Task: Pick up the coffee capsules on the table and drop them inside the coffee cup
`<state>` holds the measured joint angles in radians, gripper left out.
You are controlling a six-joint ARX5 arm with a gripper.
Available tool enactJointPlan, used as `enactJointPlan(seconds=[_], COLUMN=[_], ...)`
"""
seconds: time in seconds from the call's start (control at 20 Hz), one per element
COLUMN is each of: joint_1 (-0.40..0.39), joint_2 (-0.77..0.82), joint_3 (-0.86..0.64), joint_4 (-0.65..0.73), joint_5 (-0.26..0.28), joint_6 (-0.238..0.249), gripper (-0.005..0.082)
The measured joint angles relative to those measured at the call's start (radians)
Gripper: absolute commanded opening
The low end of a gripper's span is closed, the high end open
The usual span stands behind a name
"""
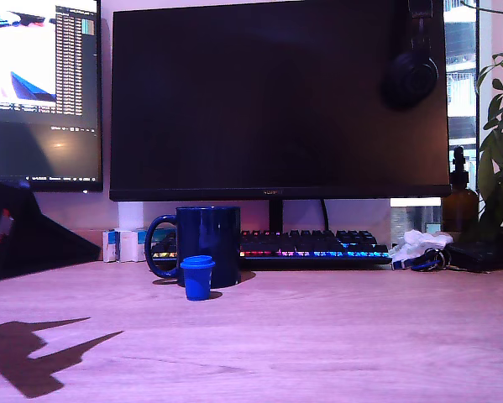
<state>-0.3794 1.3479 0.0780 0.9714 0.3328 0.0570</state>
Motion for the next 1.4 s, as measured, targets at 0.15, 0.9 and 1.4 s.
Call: enactJointPlan(seconds=[0.15, 0.9, 1.4], joint_1=[0.000, -0.023, -0.061], joint_2=[0.074, 0.378, 0.442], joint_3=[0.001, 0.206, 0.342], joint_4=[0.051, 0.114, 0.022], joint_5=[0.000, 0.051, 0.058], joint_6=[0.000, 0.000, 0.001], gripper=[0.0510, 0.0498, 0.0498])
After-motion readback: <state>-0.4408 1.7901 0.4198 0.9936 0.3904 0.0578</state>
